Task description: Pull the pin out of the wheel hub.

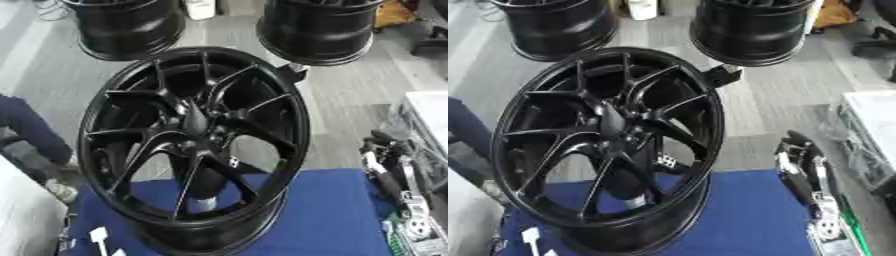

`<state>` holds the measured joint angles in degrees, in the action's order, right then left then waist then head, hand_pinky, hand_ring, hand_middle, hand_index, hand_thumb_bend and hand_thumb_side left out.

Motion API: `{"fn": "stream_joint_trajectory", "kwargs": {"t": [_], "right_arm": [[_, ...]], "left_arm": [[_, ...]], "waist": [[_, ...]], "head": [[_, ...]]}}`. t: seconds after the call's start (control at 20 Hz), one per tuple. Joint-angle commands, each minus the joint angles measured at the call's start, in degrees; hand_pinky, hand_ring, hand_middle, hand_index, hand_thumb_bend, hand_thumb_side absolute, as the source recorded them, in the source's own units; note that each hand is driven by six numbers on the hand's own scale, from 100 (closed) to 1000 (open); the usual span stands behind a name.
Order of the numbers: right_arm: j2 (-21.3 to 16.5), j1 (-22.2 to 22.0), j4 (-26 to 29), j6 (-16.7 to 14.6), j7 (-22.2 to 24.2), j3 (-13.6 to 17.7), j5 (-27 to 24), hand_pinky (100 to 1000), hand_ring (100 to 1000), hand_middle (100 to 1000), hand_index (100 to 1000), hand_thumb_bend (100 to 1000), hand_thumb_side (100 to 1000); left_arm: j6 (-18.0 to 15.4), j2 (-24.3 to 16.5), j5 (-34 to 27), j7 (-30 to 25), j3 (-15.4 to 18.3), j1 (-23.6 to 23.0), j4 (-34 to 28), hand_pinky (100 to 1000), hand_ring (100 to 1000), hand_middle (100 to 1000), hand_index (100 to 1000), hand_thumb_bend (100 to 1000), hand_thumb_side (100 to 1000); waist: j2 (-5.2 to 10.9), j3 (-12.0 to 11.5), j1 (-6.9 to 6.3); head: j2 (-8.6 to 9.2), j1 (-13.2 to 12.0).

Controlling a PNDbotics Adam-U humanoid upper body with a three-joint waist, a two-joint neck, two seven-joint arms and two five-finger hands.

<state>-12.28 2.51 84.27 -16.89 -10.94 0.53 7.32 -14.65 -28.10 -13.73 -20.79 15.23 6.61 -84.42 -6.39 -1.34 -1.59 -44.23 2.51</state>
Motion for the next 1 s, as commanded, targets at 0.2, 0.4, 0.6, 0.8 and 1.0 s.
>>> {"fn": "stream_joint_trajectory", "kwargs": {"t": [0.2,0.4,0.6,0.8,1.0], "right_arm": [[-0.2,0.5,0.8,0.0,-0.4,0.5,-0.1,694,692,714,848,100,511],[0.0,0.6,0.8,-0.2,-0.1,0.5,-0.1,694,692,714,848,100,501],[0.1,0.6,0.8,-0.2,0.0,0.4,-0.2,694,692,714,848,100,505],[0.1,0.6,0.8,-0.2,0.0,0.4,-0.2,693,692,714,848,100,503],[0.1,0.6,0.8,0.0,-0.1,0.3,-0.2,692,691,714,848,100,512]], "left_arm": [[10.5,14.0,-0.8,2.2,4.0,-4.6,-14.8,739,834,695,703,680,663],[14.5,16.8,1.4,2.8,2.9,-5.5,-15.2,734,822,681,692,664,658],[15.8,17.5,1.6,3.3,2.4,-5.3,-15.1,729,813,669,685,655,655],[16.6,18.1,1.9,3.7,2.0,-5.2,-14.8,727,807,662,681,650,653],[17.1,18.4,2.3,3.9,1.8,-5.1,-14.8,725,804,658,676,648,653]], "waist": [[0.47,-1.0,0.68],[0.80,-1.0,0.99],[0.93,-1.0,1.06],[0.81,-0.8,1.06],[0.48,-0.7,1.00]], "head": [[0.11,-0.6],[0.11,-0.6],[0.11,-0.9],[0.11,-0.8],[0.11,-1.1]]}}
